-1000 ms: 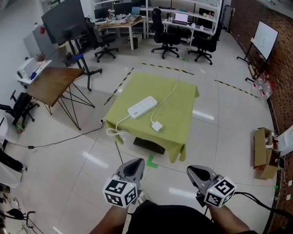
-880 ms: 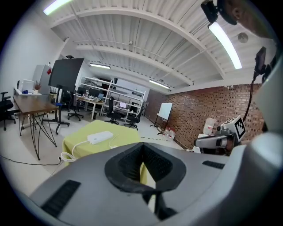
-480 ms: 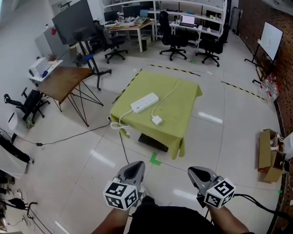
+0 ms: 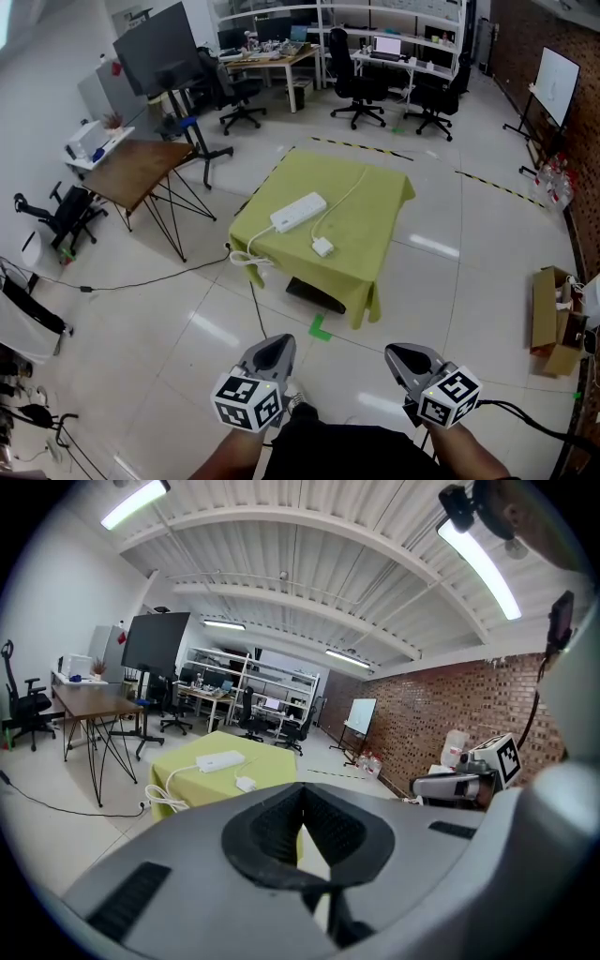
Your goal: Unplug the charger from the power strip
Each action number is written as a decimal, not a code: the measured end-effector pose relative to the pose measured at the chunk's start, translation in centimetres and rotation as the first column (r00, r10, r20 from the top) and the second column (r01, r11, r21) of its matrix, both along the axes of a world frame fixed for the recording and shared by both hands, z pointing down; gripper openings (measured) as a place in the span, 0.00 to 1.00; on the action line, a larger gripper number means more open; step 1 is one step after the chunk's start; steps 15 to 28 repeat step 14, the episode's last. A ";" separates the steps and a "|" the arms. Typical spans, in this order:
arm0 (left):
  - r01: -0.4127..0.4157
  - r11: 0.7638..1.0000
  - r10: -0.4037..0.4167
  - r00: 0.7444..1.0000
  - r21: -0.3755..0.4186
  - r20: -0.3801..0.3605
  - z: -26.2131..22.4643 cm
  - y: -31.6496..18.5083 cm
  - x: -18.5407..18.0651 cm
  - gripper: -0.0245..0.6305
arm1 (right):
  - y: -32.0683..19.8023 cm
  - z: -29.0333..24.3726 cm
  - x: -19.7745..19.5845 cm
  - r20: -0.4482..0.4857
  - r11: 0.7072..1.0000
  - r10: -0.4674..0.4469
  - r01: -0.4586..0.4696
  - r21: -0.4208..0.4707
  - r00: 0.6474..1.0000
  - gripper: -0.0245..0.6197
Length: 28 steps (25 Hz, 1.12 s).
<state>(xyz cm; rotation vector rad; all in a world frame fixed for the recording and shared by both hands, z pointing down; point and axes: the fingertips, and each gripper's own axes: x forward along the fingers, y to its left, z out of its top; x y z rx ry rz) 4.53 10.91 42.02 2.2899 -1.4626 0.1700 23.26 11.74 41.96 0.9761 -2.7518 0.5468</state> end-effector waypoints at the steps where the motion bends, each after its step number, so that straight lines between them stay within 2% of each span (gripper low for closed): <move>1: 0.001 1.000 -0.001 1.000 0.001 0.001 0.0 0.0 -0.1 0.05 | 0.0 -0.1 -0.1 -0.001 1.000 -0.001 0.001 0.002 1.000 0.04; 28: -0.004 1.000 0.004 1.000 0.007 0.008 -0.4 -0.4 -1.0 0.05 | -0.2 -0.3 -1.0 -0.011 1.000 -0.004 0.004 -0.001 1.000 0.04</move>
